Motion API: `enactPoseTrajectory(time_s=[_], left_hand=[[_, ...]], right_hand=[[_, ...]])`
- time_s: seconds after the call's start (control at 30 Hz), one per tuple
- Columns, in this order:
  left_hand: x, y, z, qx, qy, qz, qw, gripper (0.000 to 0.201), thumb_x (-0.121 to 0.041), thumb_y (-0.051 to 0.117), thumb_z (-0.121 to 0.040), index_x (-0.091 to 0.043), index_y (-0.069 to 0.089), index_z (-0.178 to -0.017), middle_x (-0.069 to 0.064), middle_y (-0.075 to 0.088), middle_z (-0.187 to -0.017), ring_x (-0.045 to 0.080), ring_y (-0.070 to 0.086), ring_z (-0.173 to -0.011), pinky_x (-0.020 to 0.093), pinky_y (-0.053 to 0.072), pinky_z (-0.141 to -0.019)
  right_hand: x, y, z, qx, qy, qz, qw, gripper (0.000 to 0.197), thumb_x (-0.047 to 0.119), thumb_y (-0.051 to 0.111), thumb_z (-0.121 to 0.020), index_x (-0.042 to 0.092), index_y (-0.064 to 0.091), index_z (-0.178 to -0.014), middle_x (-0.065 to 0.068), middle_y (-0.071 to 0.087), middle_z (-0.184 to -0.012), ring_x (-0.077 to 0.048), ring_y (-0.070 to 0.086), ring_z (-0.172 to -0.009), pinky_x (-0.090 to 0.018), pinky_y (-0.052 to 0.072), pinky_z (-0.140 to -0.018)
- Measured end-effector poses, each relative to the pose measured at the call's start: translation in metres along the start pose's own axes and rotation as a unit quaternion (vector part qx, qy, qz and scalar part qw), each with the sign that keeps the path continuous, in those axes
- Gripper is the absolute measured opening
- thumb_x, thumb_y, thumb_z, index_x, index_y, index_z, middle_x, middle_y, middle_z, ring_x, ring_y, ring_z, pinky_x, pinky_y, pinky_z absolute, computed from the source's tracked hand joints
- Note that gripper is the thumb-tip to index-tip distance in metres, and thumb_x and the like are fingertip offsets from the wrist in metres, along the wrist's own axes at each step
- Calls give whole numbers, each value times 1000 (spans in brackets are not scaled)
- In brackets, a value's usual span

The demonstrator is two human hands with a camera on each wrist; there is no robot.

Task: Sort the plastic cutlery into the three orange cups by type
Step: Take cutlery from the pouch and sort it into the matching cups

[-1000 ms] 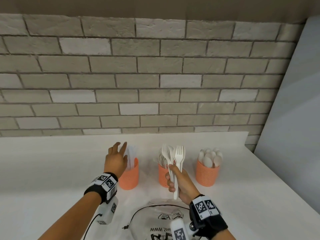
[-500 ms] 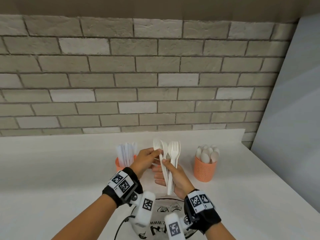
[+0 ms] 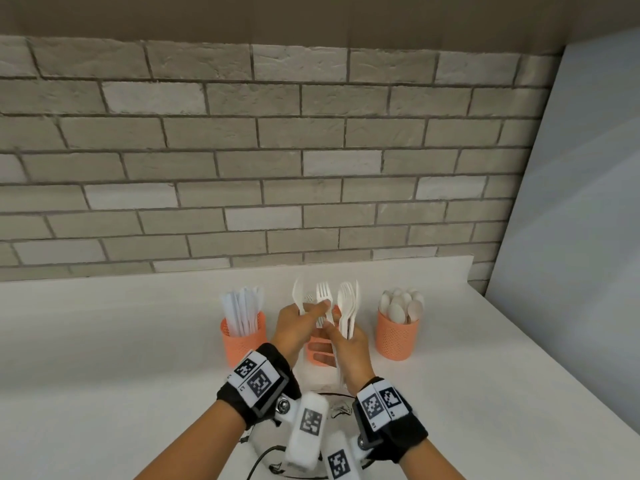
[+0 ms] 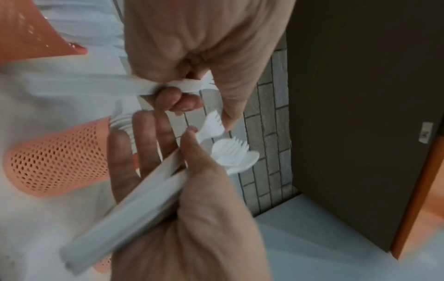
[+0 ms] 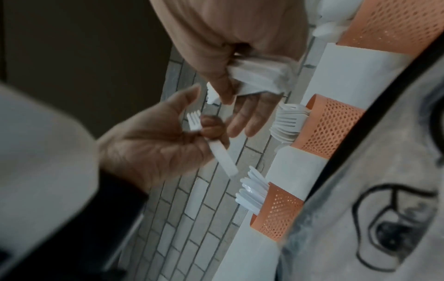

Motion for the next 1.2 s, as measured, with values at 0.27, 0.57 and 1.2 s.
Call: enactPoseTrajectory(time_s=[0.27,0.57,1.2], left_hand=[[11,18,-4,-44,2,-50,998,22,-26,56,-89,-12,62,-105,11,71,-97,27,67,-92,49,53,-89],[11,21,-9,-96,12,-63,993,31,-22,47,-92,-3,53,-115,15,65,-107,30,63,-98,44,52,-89],[-7,13,6,15,22,-100,995,24,-25,69,-82,-16,56,-64,-4,48,-51,-1,35,-25,13,25,-33]], right_hand=[[-6,0,-2,-56,-30,87,994,22,17,49,-95,8,60,-111,-12,71,-94,-26,70,-82,-33,59,-62],[4,-4,0,-21,-26,102,994,21,17,50,-95,7,62,-108,-15,70,-92,-26,69,-79,-40,58,-72],[20,-24,9,58,59,106,991,25,30,40,-97,10,51,-106,2,39,-52,-4,27,-35,-17,22,-34]])
Point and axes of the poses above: each hand's wrist, its own z-axis away from the middle knuckle, its own y-axis out of the palm, x = y × z, the point moved 5 cm from there along -z, towards the middle knuckle
